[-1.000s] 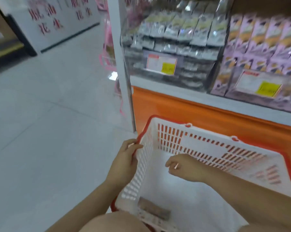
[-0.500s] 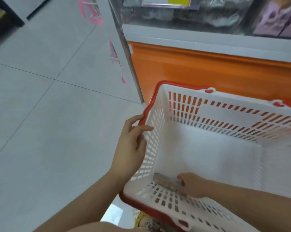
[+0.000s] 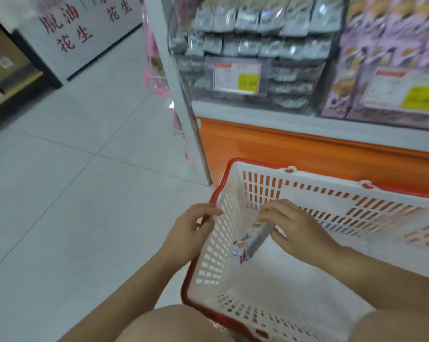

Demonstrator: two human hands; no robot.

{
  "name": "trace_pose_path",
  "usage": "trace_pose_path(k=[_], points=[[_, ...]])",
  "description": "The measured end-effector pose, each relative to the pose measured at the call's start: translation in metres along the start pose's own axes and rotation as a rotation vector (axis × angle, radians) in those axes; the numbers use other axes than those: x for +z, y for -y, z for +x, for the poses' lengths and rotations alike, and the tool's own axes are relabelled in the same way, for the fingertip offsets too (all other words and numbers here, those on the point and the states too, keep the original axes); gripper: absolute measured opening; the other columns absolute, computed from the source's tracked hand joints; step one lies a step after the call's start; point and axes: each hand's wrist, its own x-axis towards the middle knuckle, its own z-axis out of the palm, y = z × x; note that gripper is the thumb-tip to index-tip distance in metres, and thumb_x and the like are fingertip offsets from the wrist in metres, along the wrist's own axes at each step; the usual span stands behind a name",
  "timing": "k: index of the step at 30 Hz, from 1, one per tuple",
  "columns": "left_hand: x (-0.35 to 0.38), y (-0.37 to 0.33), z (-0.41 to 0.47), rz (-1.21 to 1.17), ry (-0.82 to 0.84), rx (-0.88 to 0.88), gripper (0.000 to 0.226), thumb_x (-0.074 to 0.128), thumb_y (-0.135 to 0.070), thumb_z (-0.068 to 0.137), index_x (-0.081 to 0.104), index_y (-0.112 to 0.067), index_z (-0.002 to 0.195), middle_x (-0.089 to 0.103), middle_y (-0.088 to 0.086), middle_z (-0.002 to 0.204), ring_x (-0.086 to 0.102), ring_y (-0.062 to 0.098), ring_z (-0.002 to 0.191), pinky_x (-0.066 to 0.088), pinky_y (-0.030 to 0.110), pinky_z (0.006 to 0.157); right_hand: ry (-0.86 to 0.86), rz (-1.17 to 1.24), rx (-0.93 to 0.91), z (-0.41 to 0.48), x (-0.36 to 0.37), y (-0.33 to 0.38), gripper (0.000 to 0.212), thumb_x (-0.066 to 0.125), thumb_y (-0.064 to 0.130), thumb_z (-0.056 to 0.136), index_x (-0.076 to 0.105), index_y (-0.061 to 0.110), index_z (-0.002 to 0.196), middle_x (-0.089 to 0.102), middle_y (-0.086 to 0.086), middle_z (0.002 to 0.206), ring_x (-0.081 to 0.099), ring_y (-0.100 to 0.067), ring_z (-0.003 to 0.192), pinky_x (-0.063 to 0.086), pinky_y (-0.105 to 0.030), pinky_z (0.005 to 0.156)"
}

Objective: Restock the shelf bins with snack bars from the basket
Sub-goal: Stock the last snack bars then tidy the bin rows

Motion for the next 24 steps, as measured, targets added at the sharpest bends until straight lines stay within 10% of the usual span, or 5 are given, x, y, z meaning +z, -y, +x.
trace_pose_path(k=[7,15,24], points=[[-0.043,-0.094,-0.012,0.137,0.096,0.055,0.023,0.051,-0.027,0.097,0.060,-0.048,0.101,0.053,-0.014,0.129,0.048,0.004,0.120,0.037,0.028,0.105,-0.200,-0.170,-0.288,0.048,-0.096,0.032,0.048,0.078,0.001,0.067,0.054,0.018,0.105,0.059,-0.004,0.115,0.052,-0.019,0.104,0.047,-0.029,0.080],[-0.072,-0.176,-0.050,-0.130,-0.405,0.182,0.013,0.054,-0.015,0.094,0.062,-0.024,0.091,0.065,-0.008,0.092,0.058,-0.003,0.072,0.038,0.006,0.052,-0.267,-0.254,-0.195,0.075,-0.187,0.082,0.032,0.076,0.006,0.069,0.060,0.016,0.095,0.059,0.001,0.092,0.045,-0.017,0.088,0.034,-0.023,0.071],[-0.089,-0.220,-0.073,-0.705,-0.216,0.112,0.022,0.050,-0.025,0.097,0.066,-0.016,0.110,0.073,0.003,0.101,0.071,0.019,0.090,0.054,0.033,0.082,-0.368,-0.107,-0.052,0.111,-0.207,0.177,0.035,0.068,0.005,0.076,0.058,0.022,0.104,0.048,0.005,0.106,0.060,-0.024,0.082,0.051,-0.042,0.063]])
